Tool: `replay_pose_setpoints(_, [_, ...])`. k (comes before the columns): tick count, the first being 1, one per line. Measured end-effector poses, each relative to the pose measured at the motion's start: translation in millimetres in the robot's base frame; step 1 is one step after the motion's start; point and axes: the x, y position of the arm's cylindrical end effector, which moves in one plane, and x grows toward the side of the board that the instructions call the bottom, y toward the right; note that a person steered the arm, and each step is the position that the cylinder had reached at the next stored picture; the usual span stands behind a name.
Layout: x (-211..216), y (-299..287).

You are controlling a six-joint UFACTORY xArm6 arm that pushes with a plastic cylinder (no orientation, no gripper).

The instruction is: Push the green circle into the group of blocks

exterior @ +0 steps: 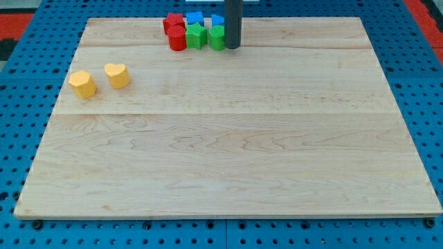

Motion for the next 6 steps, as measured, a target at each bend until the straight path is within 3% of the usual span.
replay_pose_setpoints(1, [4.9, -0.5])
replay_pose_setpoints(3, [127.2, 0.7])
replay_pose_setpoints(4, [171.0, -70.0])
replay_pose_setpoints(6, [170.4, -270.4])
